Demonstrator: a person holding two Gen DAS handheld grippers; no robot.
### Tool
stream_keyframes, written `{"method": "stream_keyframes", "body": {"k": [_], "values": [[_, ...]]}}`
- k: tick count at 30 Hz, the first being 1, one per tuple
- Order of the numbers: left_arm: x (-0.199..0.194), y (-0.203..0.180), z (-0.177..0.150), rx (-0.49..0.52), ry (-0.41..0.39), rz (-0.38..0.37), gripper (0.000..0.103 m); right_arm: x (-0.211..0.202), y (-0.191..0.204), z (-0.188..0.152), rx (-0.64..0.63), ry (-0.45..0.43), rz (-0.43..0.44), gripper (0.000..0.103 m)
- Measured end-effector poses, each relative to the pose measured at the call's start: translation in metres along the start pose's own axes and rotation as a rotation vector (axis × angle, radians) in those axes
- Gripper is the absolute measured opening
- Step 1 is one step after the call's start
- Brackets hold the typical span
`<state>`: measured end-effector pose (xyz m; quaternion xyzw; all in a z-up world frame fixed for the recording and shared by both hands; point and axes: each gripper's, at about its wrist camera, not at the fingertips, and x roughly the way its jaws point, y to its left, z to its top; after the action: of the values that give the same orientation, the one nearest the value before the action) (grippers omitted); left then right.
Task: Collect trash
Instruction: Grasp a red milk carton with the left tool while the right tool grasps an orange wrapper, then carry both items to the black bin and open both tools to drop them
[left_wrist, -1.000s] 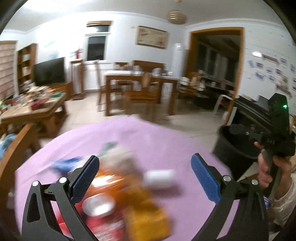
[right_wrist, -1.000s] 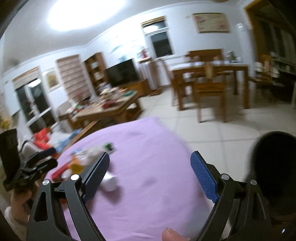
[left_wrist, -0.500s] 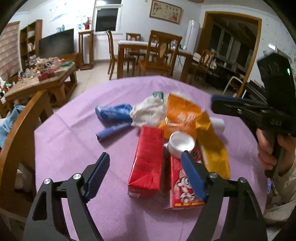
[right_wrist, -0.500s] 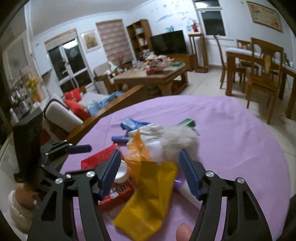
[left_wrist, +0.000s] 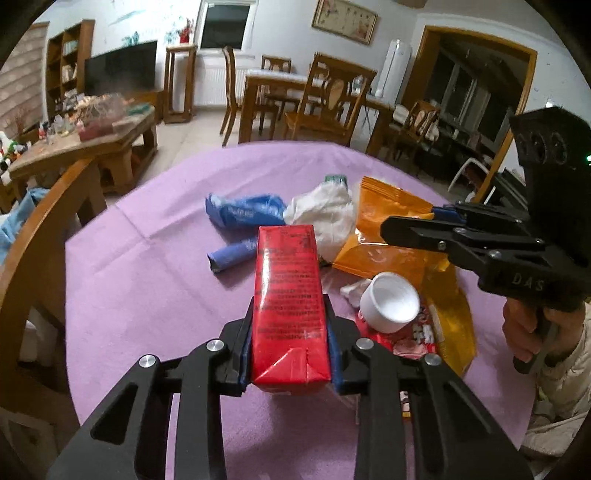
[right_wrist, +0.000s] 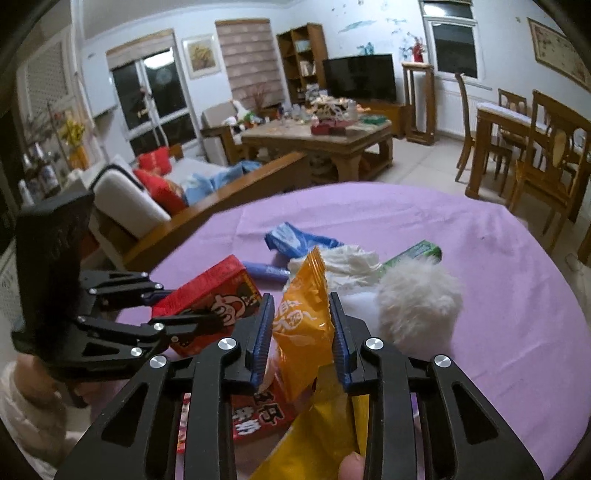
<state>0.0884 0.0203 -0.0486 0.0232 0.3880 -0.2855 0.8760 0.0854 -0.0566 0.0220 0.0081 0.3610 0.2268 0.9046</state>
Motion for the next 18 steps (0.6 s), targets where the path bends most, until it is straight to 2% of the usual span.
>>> {"method": "stream_keyframes", "body": {"k": [3, 8, 12, 18], "values": [[-0.011, -0.003, 0.0, -0.015, -0.04, -0.023, 0.031, -0.026, -0.006, 0.002, 0.036, -0.059, 0.022, 0.029], [-0.025, -0.017, 0.012, 0.013, -0.092, -0.038, 0.031, -0.073, -0.016, 0.007, 0.085, -0.158, 0.052, 0.029], [-0.036, -0.035, 0.02, 0.034, -0.135, -0.053, 0.031, -0.11, -0.027, 0.007, 0.099, -0.22, 0.036, 0.029], [-0.039, -0.074, 0.029, 0.063, -0.169, -0.095, 0.031, -0.164, -0.06, -0.012, 0.139, -0.286, -0.015, 0.029]]}}
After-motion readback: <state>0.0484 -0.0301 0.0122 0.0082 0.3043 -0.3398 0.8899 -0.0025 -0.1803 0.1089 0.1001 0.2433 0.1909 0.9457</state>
